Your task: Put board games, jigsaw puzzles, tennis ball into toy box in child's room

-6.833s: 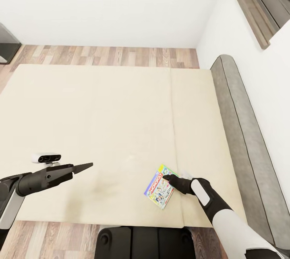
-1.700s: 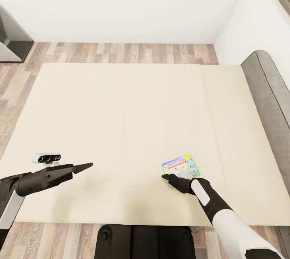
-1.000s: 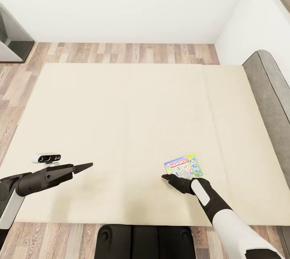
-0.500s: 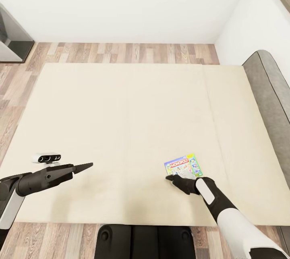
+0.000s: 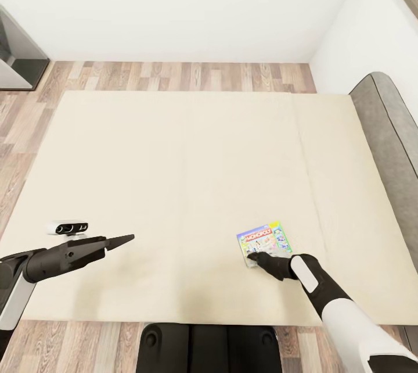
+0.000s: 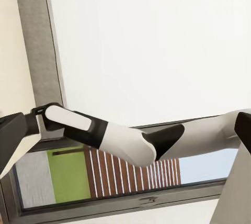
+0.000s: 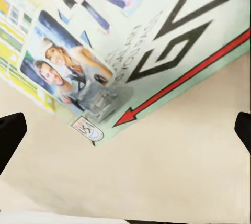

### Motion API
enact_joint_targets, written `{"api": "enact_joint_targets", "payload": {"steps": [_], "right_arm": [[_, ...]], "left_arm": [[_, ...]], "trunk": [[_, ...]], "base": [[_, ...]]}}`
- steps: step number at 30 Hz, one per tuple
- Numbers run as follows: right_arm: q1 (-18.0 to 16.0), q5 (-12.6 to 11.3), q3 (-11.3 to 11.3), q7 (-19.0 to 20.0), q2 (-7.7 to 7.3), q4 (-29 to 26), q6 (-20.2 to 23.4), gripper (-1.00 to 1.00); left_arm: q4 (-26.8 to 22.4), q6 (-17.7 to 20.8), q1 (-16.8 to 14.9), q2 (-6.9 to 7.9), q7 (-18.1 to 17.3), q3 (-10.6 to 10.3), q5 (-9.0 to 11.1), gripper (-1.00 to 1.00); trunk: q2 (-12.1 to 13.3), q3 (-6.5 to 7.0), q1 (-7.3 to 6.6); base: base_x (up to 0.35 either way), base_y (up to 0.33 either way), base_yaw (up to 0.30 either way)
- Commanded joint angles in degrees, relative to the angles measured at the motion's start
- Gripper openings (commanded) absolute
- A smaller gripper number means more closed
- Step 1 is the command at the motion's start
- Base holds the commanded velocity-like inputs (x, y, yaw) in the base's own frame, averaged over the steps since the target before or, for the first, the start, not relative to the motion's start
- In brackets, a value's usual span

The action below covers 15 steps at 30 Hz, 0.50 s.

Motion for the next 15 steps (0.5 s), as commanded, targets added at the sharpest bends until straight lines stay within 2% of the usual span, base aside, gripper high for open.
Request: {"api": "enact_joint_targets", "payload": {"steps": [1,4,6,10,15], "right_arm": [[0.0,0.0,0.1,0.2,-0.37,0.0,0.1,1.0],[-0.2,0.0,-0.4,0.2,-2.69,-0.1,0.0,1.0],[-0.7,0.0,-1.2,0.1,-3.6,-0.1,-0.1,1.0],[-1.9,0.0,-2.7,0.1,-4.33,-0.1,-0.1,1.0],[-3.1,0.0,-3.2,0.1,-4.6,-0.1,-0.2,1.0]], "left_arm": [[0.0,0.6,0.0,0.02,-0.2,0.0,0.0,1.0],[0.0,0.6,0.0,0.04,-0.2,0.0,-0.1,1.0],[0.0,0.6,0.0,0.05,-0.3,0.0,-0.1,1.0],[0.0,0.6,0.0,0.06,-0.3,0.0,0.0,1.0],[0.0,0.6,0.0,0.06,-0.2,0.0,0.0,1.0]], "trunk": [[-0.1,-0.06,0.03],[-0.1,-0.06,0.03],[-0.1,-0.06,0.03],[-0.1,-0.06,0.03],[-0.1,-0.06,0.03]], "base": [[0.0,0.0,0.0],[0.0,0.0,0.0],[0.0,0.0,0.0],[0.0,0.0,0.0],[0.0,0.0,0.0]]}}
